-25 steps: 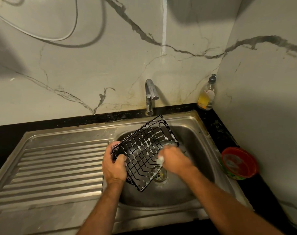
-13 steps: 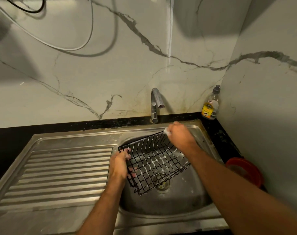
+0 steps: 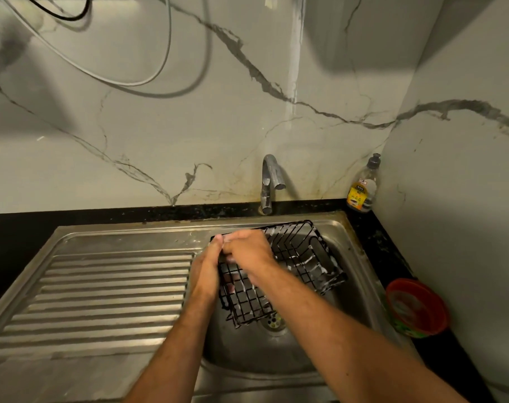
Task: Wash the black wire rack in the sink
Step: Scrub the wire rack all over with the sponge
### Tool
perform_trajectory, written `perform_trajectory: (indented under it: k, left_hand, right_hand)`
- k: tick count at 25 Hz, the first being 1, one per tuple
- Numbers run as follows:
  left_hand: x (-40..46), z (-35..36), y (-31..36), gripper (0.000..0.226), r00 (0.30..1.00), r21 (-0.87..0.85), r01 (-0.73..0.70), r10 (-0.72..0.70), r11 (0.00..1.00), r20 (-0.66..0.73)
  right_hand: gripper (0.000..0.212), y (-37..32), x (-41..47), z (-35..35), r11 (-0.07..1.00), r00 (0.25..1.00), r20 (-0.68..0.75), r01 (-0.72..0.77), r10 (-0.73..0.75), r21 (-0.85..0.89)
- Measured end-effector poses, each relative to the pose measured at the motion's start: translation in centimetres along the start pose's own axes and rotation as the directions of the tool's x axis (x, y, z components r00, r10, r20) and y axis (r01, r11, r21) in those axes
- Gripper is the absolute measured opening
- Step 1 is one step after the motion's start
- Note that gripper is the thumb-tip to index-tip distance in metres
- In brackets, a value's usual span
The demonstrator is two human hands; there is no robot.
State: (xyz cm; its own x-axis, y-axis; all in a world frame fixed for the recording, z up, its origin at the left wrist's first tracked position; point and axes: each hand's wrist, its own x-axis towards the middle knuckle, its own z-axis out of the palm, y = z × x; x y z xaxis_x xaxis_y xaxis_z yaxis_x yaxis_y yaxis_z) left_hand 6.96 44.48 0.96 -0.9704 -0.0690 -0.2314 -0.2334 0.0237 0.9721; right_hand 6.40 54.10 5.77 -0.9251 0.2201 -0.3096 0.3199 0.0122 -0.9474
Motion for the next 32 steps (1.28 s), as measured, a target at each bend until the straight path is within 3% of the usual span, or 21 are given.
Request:
perform_trajectory:
  k: [2, 4, 5, 9, 11, 12, 14, 18, 21, 23, 26, 27, 30, 32]
  left_hand:
    - [0.0, 0.0, 0.7, 0.051, 0.999, 0.009, -0.022, 0.023, 1.000, -0.050]
    - [-0.3, 0.1, 1.2, 0.053, 0.995, -0.014, -0.065, 0.064, 0.998, -0.074]
    - [-0.3, 0.0, 1.1, 0.052, 0.993, -0.031, -0.089, 0.086, 0.996, -0.079]
    - [0.3, -0.9, 0.7, 0.058, 0.987, -0.270, -0.011, -0.032, 0.963, -0.157]
    - [0.4, -1.3, 0.5, 0.055, 0.980, -0.357, 0.035, -0.102, 0.934, -0.173]
    - [0.2, -1.2, 0.4, 0.052, 0.975, -0.351, 0.041, -0.113, 0.936, -0.189]
    - [-0.3, -0.8, 0.0, 0.045, 0.967, -0.334, 0.038, -0.119, 0.942, -0.225]
    - [-0.7, -0.4, 0.0, 0.034, 0.953, -0.311, 0.035, -0.126, 0.950, -0.275]
    - [-1.0, -1.3, 0.8, 0.025, 0.963, -0.274, 0.000, -0.074, 0.962, -0.258]
    - [-1.1, -1.7, 0.8, 0.026, 0.965, -0.254, -0.014, -0.053, 0.967, -0.257]
    - [-1.5, -1.4, 0.7, 0.023, 0.965, -0.227, -0.022, -0.039, 0.974, -0.259]
    - [-1.6, -1.2, 0.7, 0.021, 0.964, -0.218, -0.026, -0.033, 0.976, -0.263]
    - [-1.7, -0.7, 1.2, 0.021, 0.961, -0.196, -0.031, -0.025, 0.980, -0.275]
    - [-1.4, -0.2, 1.4, 0.021, 0.961, -0.174, 0.005, -0.053, 0.985, -0.270]
  right_hand:
    - [0.015, 0.1, -0.6, 0.5, 0.978, 0.998, -0.009, -0.061, 0.064, 0.198]
    - [0.019, 0.2, -0.9, -0.1, 0.940, 0.986, 0.156, -0.100, 0.051, 0.328]
    - [0.020, 0.4, -1.0, -0.7, 0.948, 0.966, 0.257, -0.099, 0.018, 0.304]
    - [0.020, 0.8, -1.7, -3.4, 0.997, 0.845, 0.534, 0.011, 0.032, -0.077]
    - [0.023, 0.5, -2.1, -4.5, 0.922, 0.780, 0.617, 0.154, 0.108, -0.356]
    - [0.024, 0.1, -2.2, -4.8, 0.832, 0.759, 0.636, 0.255, 0.144, -0.492]
    - [0.023, -0.8, -2.2, -5.2, 0.642, 0.751, 0.624, 0.372, 0.216, -0.670]
    - [0.026, -2.0, -0.9, -6.7, 0.445, 0.815, 0.495, 0.339, 0.301, -0.829]
    - [0.006, -1.9, 0.3, -9.2, 0.193, 0.923, 0.328, 0.291, 0.203, -0.937]
    - [0.007, -1.4, 1.0, -10.6, 0.096, 0.976, 0.209, 0.203, 0.057, -0.974]
    - [0.020, 0.5, 2.4, -12.0, 0.140, 0.993, 0.101, 0.109, -0.059, -0.984]
    - [0.021, 1.1, 2.7, -12.3, 0.218, 0.994, 0.073, 0.089, -0.080, -0.972]
    - [0.022, 3.0, 2.2, -13.1, 0.587, 0.969, -0.074, 0.083, -0.237, -0.805]
    - [0.028, 4.5, 1.4, -14.0, 0.747, 0.946, -0.161, 0.112, -0.282, -0.655]
